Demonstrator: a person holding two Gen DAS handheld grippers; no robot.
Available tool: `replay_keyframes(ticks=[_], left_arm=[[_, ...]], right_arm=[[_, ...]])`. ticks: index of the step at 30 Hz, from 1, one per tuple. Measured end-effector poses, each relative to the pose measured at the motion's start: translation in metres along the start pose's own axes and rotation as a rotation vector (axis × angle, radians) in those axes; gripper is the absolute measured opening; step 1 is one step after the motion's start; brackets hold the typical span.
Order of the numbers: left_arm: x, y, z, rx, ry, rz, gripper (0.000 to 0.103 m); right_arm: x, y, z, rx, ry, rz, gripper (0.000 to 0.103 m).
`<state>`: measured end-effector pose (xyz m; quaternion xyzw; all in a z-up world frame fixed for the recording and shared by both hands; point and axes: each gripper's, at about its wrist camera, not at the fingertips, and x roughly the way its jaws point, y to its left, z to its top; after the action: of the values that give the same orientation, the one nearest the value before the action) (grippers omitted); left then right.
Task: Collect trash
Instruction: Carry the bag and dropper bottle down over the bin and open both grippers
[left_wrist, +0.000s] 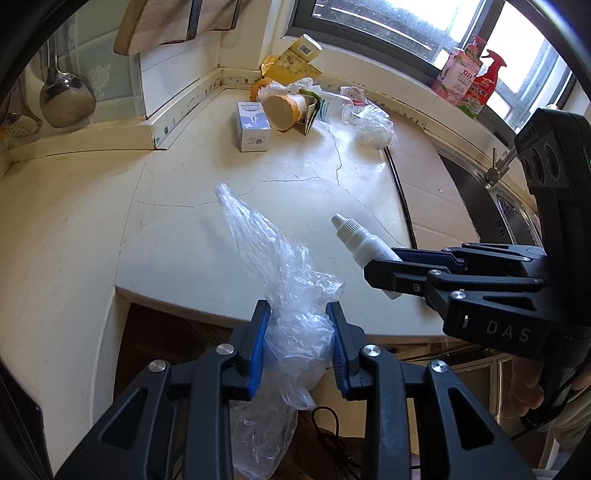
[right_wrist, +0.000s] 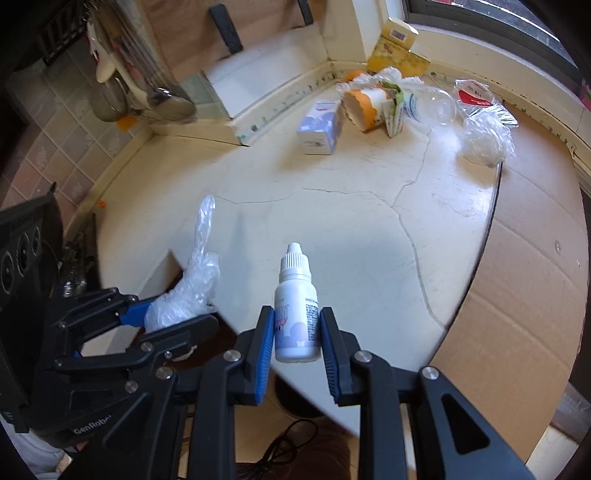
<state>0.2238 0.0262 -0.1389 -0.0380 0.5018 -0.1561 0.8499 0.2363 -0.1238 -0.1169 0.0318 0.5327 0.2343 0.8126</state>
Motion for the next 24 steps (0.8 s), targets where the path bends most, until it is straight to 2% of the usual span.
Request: replay_keyframes(ticks=[8,13,19,24], left_arm=[[-0.041,-0.002,-0.048,-0.013,0.020,-0.033,0.029],[-0.037,0.000,-0.078,-0.020,0.074,-0.030,0.029],[0.009,0.022,-0.127,-0.080,0.197,-0.039,0.029],[0.089,0.050,-0.180,-0.133,0.331,-0.046,0.029]], right_arm=[[-0.014,0.039,-0.039,-0.014,0.034,0.070,0.024],[0.006,0.051,-0.075,0.003,0.101,0.083,0.024],[0.059,0.049,-0.128,0.025,0.190,0.040,0.024],[0.136,0.021,-0.175,0.125,0.265,-0.008,0.025]])
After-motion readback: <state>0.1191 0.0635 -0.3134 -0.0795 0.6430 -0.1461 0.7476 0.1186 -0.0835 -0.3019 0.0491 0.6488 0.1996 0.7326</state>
